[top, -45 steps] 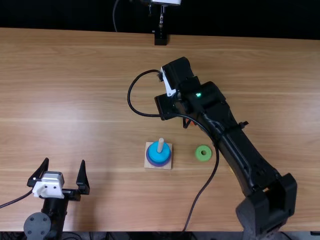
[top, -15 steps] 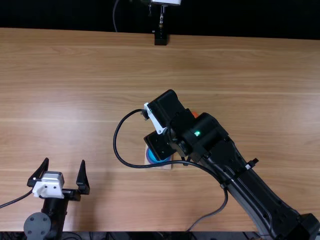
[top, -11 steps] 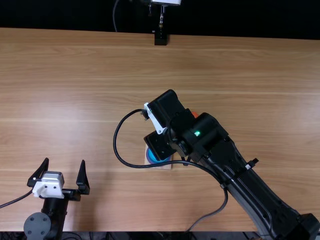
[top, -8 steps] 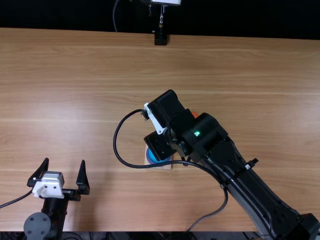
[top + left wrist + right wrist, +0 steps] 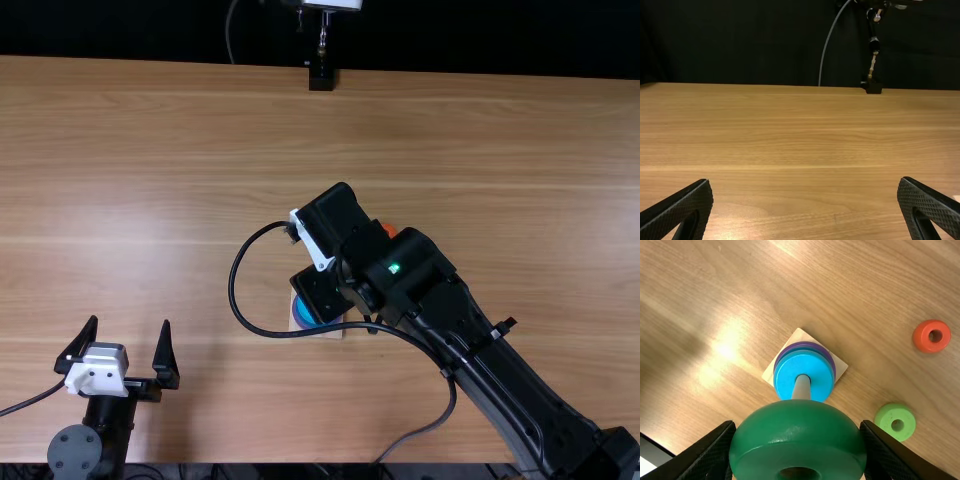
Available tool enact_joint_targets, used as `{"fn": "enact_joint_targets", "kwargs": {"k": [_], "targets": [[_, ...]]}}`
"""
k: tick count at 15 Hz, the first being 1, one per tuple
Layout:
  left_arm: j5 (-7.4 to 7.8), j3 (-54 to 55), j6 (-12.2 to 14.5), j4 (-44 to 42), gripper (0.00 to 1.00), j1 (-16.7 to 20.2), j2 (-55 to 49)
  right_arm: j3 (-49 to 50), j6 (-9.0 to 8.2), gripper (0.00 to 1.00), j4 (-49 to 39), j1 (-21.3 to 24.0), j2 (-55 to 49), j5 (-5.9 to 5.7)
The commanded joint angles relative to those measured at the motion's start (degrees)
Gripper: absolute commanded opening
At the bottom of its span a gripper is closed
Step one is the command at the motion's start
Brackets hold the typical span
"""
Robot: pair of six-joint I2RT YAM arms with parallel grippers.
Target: Build the Hanoi tower: stack the rings onto the peg from bottom to top in this color order: purple, dark blue, light blue, dark green, light green, yellow, orange.
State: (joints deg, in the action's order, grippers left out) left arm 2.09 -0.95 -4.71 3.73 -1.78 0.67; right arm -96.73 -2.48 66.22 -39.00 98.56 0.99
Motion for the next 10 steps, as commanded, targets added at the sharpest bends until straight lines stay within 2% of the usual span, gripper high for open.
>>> {"fn": "enact_joint_targets", "kwargs": {"k": [1,10], "targets": [[0.44,0.95,0.28,1.02,1.00,0.38,-0.67,0.31,-0.05,0.00,-0.13,-0.02,-1.88,0.38],[0.44,0.95,0.18,1.02,1.00,0.38,-0.67,-0.92,0.27,0.00,-0.24,-0.46,-1.80,0.38]]}}
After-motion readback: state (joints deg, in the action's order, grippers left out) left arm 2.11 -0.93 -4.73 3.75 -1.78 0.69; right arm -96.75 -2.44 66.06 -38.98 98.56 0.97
